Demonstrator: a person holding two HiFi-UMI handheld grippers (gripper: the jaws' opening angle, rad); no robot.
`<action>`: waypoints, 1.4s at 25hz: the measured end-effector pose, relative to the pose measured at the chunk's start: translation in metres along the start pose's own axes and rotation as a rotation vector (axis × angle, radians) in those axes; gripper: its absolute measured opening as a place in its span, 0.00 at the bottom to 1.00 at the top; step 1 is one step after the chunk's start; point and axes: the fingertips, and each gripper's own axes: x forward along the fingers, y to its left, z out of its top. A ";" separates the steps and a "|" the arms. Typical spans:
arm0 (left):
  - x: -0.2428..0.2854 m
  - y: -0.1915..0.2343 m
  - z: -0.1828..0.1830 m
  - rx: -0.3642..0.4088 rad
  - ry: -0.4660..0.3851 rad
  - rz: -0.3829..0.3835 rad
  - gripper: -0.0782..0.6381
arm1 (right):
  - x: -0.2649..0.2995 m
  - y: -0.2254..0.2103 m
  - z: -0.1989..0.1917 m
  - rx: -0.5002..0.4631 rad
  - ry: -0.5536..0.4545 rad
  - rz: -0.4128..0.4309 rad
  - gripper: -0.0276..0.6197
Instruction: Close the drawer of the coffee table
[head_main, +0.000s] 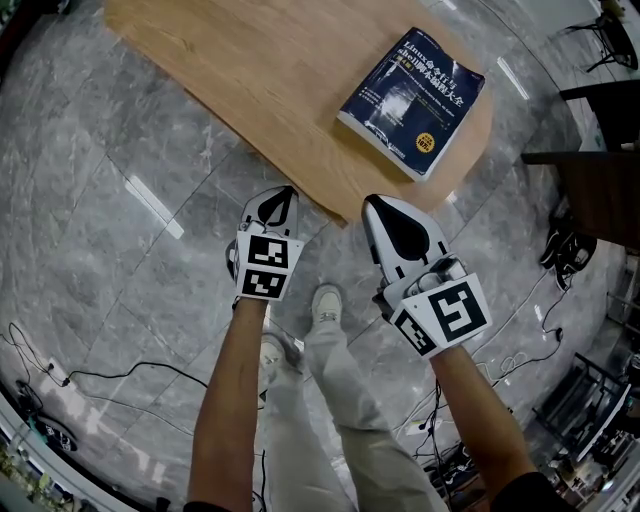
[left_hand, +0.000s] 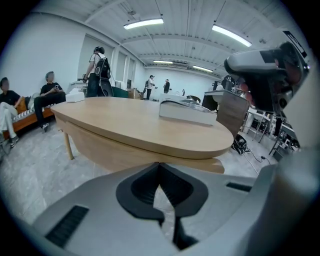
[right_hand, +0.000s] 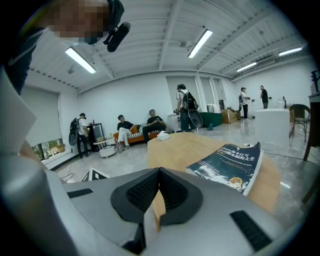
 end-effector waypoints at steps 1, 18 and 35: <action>0.002 -0.001 0.000 0.000 -0.003 -0.003 0.11 | 0.000 -0.001 0.000 0.000 0.001 -0.002 0.06; 0.010 -0.003 0.006 0.016 0.022 -0.014 0.11 | 0.003 -0.004 -0.008 0.006 0.016 -0.005 0.06; -0.033 0.009 0.009 -0.009 0.024 0.021 0.11 | -0.007 0.007 0.003 0.019 0.006 -0.016 0.06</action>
